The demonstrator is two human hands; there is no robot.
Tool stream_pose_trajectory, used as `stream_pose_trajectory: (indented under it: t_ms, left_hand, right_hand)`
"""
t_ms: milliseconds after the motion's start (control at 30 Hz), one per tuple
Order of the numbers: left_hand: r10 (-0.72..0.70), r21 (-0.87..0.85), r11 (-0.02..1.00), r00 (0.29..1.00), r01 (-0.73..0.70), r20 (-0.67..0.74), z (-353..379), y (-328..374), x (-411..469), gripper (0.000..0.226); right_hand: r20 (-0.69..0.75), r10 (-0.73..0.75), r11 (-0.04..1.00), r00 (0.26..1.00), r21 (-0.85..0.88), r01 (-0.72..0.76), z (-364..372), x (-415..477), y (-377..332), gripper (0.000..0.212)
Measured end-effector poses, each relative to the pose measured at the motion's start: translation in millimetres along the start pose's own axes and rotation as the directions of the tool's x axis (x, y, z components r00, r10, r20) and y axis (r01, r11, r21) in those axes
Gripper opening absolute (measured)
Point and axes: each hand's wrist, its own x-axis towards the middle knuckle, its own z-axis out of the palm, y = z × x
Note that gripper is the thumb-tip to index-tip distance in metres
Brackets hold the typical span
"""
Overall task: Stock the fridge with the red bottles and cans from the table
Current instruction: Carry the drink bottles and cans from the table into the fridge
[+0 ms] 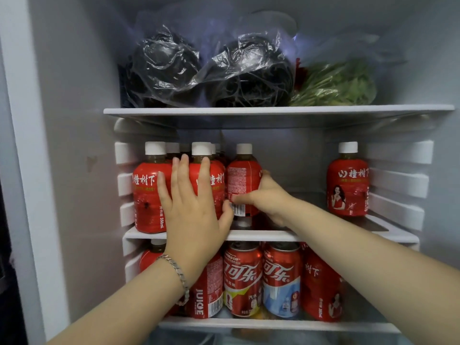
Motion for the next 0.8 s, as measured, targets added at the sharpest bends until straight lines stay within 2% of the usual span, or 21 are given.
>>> stream_pose_trajectory:
  t_ms: [67, 133, 167, 233, 267, 333, 433, 500, 600, 700, 800]
  left_hand:
    - [-0.004, -0.009, 1.000, 1.000, 0.004, 0.012, -2.4, 1.2, 1.2, 0.069]
    - [-0.007, -0.013, 1.000, 1.000, 0.007, 0.030, -3.7, 1.6, 1.3, 0.072]
    - [-0.005, -0.012, 1.000, 0.999, 0.005, 0.036, -5.1, 3.0, 1.5, 0.074]
    - [0.000, 0.004, 1.000, 0.999, -0.001, 0.052, -7.5, 5.0, 2.6, 0.076]
    - [0.000, 0.012, 1.000, 0.998, -0.001, 0.060, -8.0, 6.0, 3.1, 0.076]
    - [0.000, 0.021, 1.000, 0.998, -0.001, 0.068, -7.7, 7.6, 4.2, 0.077]
    - [0.003, 0.030, 1.000, 0.997, -0.005, 0.073, -6.0, 8.0, 5.3, 0.077]
    - [0.012, 0.031, 0.999, 0.997, -0.014, 0.073, -5.9, 7.1, 4.5, 0.078]
    - [0.039, 0.028, 0.999, 0.997, -0.041, 0.071, -7.0, 3.0, 3.0, 0.078]
    - [0.038, -0.007, 0.999, 0.996, -0.037, 0.083, -8.7, -3.6, 0.8, 0.077]
    - [0.023, -0.038, 0.999, 0.995, -0.020, 0.095, -13.3, -10.1, -3.8, 0.077]
  right_hand:
    - [-0.015, -0.017, 0.990, 1.000, -0.143, 0.015, -4.5, -12.2, 2.2, 0.081]
    - [-0.180, -0.173, 0.930, 0.968, -0.355, 0.101, -14.0, -24.6, 2.4, 0.072]
    - [-0.292, -0.299, 0.869, 0.909, -0.478, 0.132, -22.7, -31.1, 0.8, 0.064]
    - [-0.457, -0.494, 0.745, 0.740, -0.661, 0.089, -43.2, -37.2, -4.3, 0.055]
    - [-0.516, -0.536, 0.712, 0.668, -0.701, 0.030, -55.1, -36.8, -6.1, 0.056]
    - [-0.628, -0.481, 0.730, 0.612, -0.673, -0.117, -78.3, -34.2, -8.0, 0.068]
    - [-0.682, -0.307, 0.752, 0.664, -0.602, -0.270, -100.7, -28.5, -1.4, 0.087]
    - [-0.657, -0.308, 0.687, 0.688, -0.653, -0.317, -104.6, -24.6, 8.3, 0.092]
    - [-0.662, -0.336, 0.645, 0.670, -0.680, -0.348, -103.8, -20.7, 12.0, 0.092]
    - [-0.667, -0.279, 0.701, 0.691, -0.633, -0.328, -100.9, -21.6, 5.8, 0.086]
    - [-0.624, -0.196, 0.844, 0.756, -0.500, -0.195, -87.5, -32.1, 0.3, 0.083]
